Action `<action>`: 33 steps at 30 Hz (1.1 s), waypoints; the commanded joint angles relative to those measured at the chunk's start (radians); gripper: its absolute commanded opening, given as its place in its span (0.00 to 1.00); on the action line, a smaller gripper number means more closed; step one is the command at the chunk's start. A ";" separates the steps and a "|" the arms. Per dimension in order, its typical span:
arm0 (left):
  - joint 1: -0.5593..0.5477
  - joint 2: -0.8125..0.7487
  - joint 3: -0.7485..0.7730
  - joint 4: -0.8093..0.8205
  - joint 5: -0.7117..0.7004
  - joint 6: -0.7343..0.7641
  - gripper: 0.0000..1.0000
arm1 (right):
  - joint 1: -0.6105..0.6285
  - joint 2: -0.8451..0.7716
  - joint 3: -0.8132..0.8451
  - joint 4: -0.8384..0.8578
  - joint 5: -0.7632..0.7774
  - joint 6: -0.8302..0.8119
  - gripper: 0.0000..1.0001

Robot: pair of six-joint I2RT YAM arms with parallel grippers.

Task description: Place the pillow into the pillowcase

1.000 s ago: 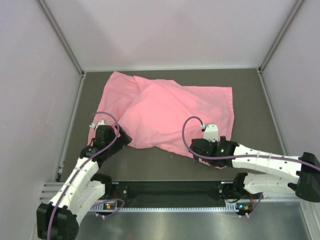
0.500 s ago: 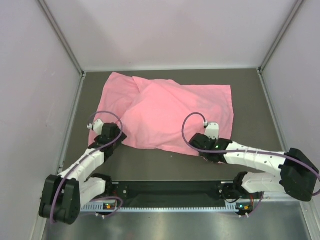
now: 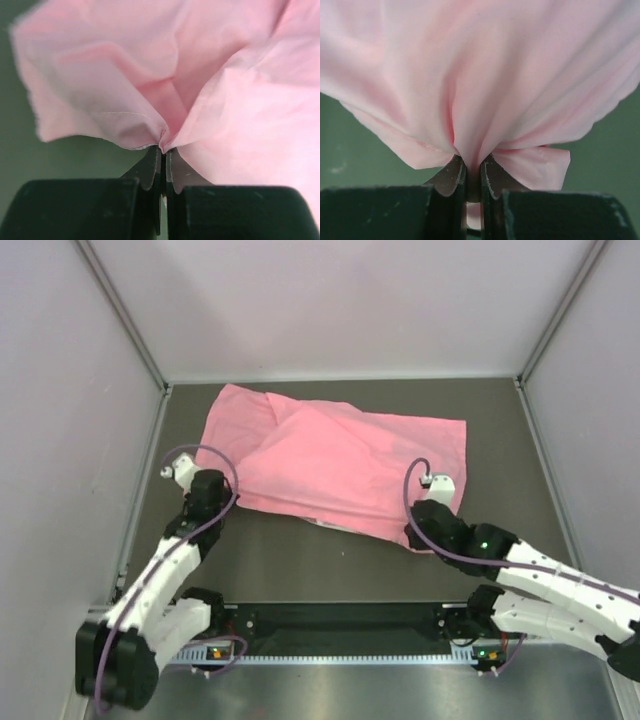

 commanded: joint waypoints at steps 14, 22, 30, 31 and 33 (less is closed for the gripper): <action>0.001 -0.468 0.591 -0.439 -0.210 0.221 0.00 | 0.007 -0.034 0.882 -0.478 0.032 -0.172 0.01; 0.001 -0.272 0.837 -0.333 -0.294 0.330 0.00 | -0.154 0.265 1.213 -0.506 -0.074 -0.306 0.02; 0.004 0.050 0.756 -0.122 -0.239 0.294 0.00 | -0.715 0.495 1.143 -0.255 -0.666 -0.375 0.01; 0.012 0.091 0.754 -0.099 -0.240 0.294 0.00 | -0.742 0.527 1.152 -0.230 -0.691 -0.370 0.00; 0.027 0.215 0.800 -0.065 -0.246 0.282 0.00 | -0.794 0.628 1.221 -0.197 -0.742 -0.352 0.00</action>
